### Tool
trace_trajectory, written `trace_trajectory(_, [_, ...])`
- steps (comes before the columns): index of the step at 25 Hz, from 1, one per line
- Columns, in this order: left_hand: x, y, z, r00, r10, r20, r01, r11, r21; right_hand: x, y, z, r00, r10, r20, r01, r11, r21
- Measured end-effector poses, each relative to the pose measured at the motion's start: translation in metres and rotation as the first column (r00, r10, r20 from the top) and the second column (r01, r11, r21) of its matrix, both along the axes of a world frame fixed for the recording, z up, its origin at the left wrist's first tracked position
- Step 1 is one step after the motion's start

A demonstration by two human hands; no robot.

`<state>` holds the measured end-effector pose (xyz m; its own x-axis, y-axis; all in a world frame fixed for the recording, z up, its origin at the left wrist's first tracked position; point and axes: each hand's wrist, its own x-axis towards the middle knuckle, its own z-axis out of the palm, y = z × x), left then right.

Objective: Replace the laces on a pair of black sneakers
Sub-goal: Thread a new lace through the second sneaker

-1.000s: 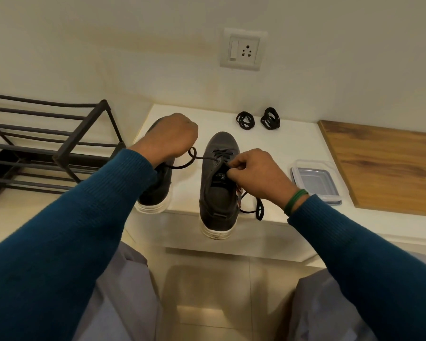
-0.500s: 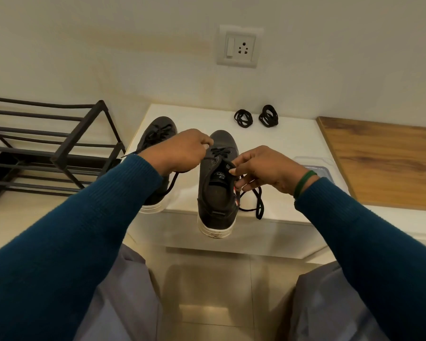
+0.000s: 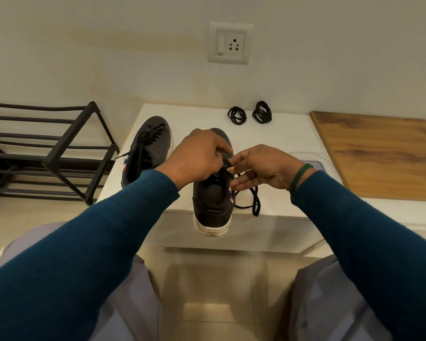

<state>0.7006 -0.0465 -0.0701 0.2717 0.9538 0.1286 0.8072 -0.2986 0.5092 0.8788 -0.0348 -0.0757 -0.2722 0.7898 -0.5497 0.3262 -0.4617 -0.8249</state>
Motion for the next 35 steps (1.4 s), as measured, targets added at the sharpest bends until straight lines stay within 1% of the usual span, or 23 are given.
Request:
trace_trajectory(2, [0.004,0.002,-0.002,0.999,0.006,-0.047,-0.006,1.0,-0.005,0.0,0.001,-0.001,1.0,0.0,0.005,0.0,1.0,0.006])
trace_trajectory(5, [0.005,0.003,-0.002,0.998,0.027,-0.062,-0.028,1.0,-0.014,0.001,0.0,-0.001,0.999,0.042,-0.002,-0.042,0.998,0.047])
trace_trajectory(7, [0.004,0.003,-0.003,0.999,0.038,-0.03,-0.039,0.999,-0.018,0.004,-0.001,-0.003,0.997,0.052,-0.056,-0.048,0.996,0.072])
trace_trajectory(10, [-0.001,0.002,-0.003,0.999,0.041,0.015,-0.041,0.998,-0.049,0.006,0.0,-0.008,0.993,0.0,-0.114,0.006,0.998,0.056])
trace_trajectory(13, [-0.002,0.002,-0.005,0.999,0.044,0.015,-0.043,0.998,-0.036,-0.001,-0.003,-0.013,0.997,-0.03,-0.072,0.038,0.993,0.111])
trace_trajectory(17, [-0.004,0.005,-0.005,0.999,0.042,0.022,-0.041,0.998,-0.056,-0.019,-0.011,-0.015,0.987,-0.153,-0.041,0.158,0.971,0.18])
trace_trajectory(19, [-0.007,0.007,-0.003,1.0,0.023,0.01,-0.022,0.996,-0.087,-0.028,-0.016,-0.01,0.985,-0.158,0.071,0.132,0.951,0.279])
trace_trajectory(20, [-0.007,0.008,-0.002,1.0,0.014,0.006,-0.013,0.995,-0.096,-0.031,-0.017,-0.004,0.981,-0.167,0.101,0.126,0.937,0.327])
trace_trajectory(21, [-0.009,0.008,-0.001,1.0,0.01,0.007,-0.009,0.994,-0.106,-0.031,-0.016,0.003,0.976,-0.213,0.051,0.183,0.921,0.344])
trace_trajectory(22, [-0.01,0.008,0.0,1.0,0.011,0.012,-0.01,0.993,-0.117,-0.028,-0.011,0.014,0.947,-0.296,-0.122,0.32,0.897,0.304])
trace_trajectory(23, [-0.011,0.008,0.001,1.0,0.013,0.018,-0.011,0.992,-0.128,-0.021,-0.004,0.027,0.829,-0.396,-0.394,0.495,0.847,0.192])
trace_trajectory(24, [-0.012,0.008,0.002,1.0,0.012,0.023,-0.008,0.991,-0.136,-0.009,0.003,0.04,0.617,-0.459,-0.64,0.617,0.787,0.031])
trace_trajectory(25, [-0.013,0.008,0.003,1.0,0.008,0.024,-0.005,0.99,-0.142,0.005,0.011,0.051,0.439,-0.47,-0.766,0.662,0.746,-0.078])
trace_trajectory(26, [-0.014,0.008,0.003,1.0,0.003,0.021,0.0,0.99,-0.144,0.017,0.017,0.059,0.415,-0.454,-0.788,0.674,0.735,-0.069])
trace_trajectory(27, [-0.015,0.008,0.004,1.0,-0.003,0.013,0.004,0.99,-0.142,0.027,0.021,0.062,0.553,-0.435,-0.711,0.671,0.739,0.07])
trace_trajectory(28, [-0.016,0.007,0.004,1.0,-0.005,0.002,0.005,0.99,-0.138,0.032,0.021,0.061,0.779,-0.402,-0.482,0.579,0.757,0.304])
trace_trajectory(29, [-0.017,0.007,0.004,1.0,-0.008,-0.01,0.007,0.991,-0.131,0.033,0.018,0.056,0.937,-0.335,-0.096,0.332,0.778,0.533])
trace_trajectory(30, [-0.017,0.006,0.004,1.0,-0.011,-0.021,0.008,0.992,-0.125,0.03,0.011,0.049,0.925,-0.214,0.314,-0.023,0.792,0.61])
trace_trajectory(31, [-0.017,0.006,0.004,0.999,-0.015,-0.029,0.011,0.993,-0.12,0.024,0.005,0.039,0.791,-0.059,0.609,-0.333,0.793,0.51])
trace_trajectory(32, [-0.018,0.006,0.003,0.999,-0.018,-0.033,0.014,0.993,-0.118,0.017,-0.002,0.03,0.638,0.09,0.765,-0.526,0.776,0.348])
trace_trajectory(33, [-0.018,0.007,0.003,0.999,-0.021,-0.031,0.017,0.993,-0.119,0.011,-0.005,0.025,0.571,0.167,0.804,-0.611,0.74,0.28])
trace_trajectory(34, [-0.019,0.008,0.002,1.0,-0.02,-0.024,0.017,0.992,-0.123,0.006,-0.007,0.026,0.642,0.17,0.748,-0.607,0.709,0.36])
trace_trajectory(35, [-0.02,0.008,0.002,1.0,-0.016,-0.014,0.014,0.991,-0.131,0.004,-0.006,0.033,0.828,0.141,0.542,-0.468,0.708,0.53])
